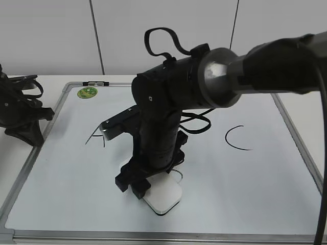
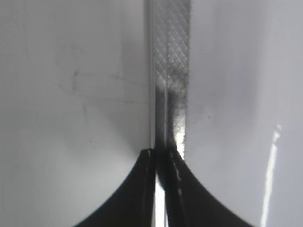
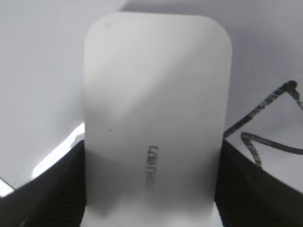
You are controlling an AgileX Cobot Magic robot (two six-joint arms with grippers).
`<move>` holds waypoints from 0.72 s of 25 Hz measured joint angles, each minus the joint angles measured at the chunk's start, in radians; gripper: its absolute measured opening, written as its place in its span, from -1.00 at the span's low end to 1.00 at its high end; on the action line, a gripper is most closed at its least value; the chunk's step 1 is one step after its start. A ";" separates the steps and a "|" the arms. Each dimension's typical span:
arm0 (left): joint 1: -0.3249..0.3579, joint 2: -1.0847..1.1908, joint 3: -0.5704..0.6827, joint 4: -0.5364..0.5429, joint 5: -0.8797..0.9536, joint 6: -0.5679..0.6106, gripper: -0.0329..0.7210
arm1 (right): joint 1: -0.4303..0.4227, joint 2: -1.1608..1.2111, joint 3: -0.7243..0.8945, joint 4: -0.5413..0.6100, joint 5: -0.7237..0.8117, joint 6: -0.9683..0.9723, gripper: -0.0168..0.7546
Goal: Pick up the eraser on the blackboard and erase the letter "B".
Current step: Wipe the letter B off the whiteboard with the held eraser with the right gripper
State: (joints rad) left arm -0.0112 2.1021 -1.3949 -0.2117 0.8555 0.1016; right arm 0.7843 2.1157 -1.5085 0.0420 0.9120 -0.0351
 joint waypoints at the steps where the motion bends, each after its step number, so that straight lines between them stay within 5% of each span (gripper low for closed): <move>1: 0.000 0.000 0.000 0.000 0.000 0.000 -0.89 | 0.005 0.000 0.000 -0.005 0.000 0.000 0.49; 18: 0.000 0.000 0.000 0.000 0.000 0.000 -0.89 | -0.019 0.012 -0.053 -0.210 0.028 0.068 0.49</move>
State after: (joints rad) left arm -0.0112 2.1021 -1.3949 -0.2117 0.8555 0.1016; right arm 0.7657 2.1278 -1.5612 -0.1682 0.9400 0.0334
